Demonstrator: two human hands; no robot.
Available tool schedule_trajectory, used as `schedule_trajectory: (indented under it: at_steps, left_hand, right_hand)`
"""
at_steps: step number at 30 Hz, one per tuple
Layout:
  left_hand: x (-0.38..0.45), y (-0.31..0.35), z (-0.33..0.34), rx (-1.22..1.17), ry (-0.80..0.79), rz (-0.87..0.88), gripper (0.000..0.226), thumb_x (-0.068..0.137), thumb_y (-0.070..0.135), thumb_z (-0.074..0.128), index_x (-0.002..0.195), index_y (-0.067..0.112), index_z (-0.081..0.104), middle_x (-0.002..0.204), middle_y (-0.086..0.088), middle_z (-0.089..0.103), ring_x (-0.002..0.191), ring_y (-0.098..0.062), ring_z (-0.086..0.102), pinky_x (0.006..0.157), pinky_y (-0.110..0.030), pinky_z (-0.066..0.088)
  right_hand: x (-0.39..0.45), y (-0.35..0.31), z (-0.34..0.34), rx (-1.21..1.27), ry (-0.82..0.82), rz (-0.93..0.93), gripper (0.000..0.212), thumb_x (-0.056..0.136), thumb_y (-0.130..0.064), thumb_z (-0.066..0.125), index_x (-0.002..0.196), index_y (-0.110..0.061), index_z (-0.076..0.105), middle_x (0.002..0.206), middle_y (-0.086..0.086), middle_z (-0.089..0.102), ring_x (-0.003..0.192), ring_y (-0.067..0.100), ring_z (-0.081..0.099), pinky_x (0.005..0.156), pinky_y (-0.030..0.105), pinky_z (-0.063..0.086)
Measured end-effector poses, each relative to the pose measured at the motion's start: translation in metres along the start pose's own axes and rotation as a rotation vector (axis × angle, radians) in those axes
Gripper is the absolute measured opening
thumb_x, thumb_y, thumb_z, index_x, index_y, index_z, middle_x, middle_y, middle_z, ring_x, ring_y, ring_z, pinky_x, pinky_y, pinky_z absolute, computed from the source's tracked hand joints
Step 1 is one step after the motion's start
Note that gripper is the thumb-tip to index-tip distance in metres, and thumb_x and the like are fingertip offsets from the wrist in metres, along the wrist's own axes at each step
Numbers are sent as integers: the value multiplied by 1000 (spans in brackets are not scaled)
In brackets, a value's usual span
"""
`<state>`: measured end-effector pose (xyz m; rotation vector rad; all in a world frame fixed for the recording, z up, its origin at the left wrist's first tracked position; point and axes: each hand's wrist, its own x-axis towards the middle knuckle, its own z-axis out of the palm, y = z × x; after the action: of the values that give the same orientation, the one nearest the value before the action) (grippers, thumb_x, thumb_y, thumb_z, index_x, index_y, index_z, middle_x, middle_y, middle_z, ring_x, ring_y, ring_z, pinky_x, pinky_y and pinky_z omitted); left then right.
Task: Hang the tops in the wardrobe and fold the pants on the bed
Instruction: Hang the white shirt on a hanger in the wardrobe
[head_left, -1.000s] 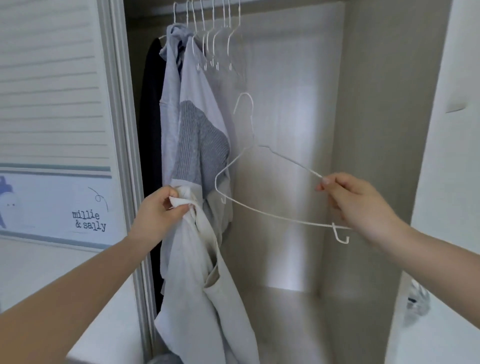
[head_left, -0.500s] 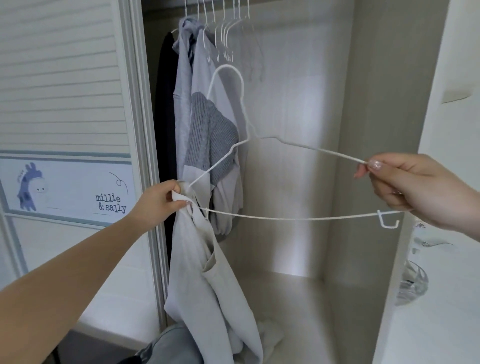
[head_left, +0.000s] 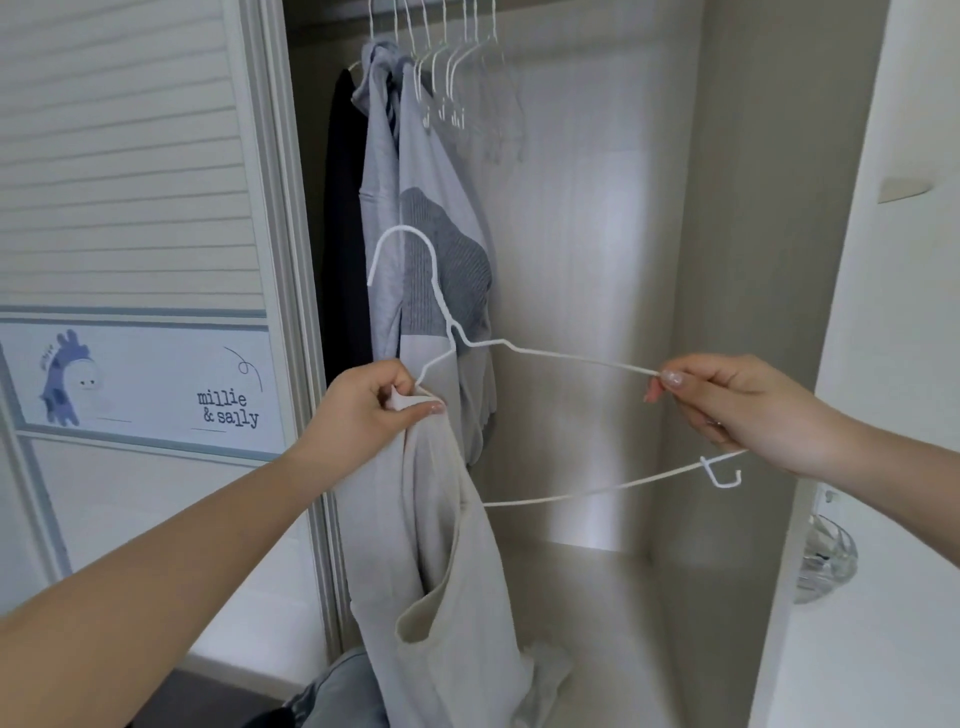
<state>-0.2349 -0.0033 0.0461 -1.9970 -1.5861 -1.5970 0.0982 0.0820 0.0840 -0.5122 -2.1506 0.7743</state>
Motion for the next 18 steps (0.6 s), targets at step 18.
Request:
schedule_trajectory:
  at_steps: [18]
  left_hand:
    - [28,22,37,-92,178,-169,44,85,45,64,64,15,38,58,0,36,47,-1,31,46,-10,29]
  right_hand:
    - [-32,6,128,-1058,-352,-772,36,85,-31,58,117,-17,68,121,-1,65,87,18,67,68,27,54]
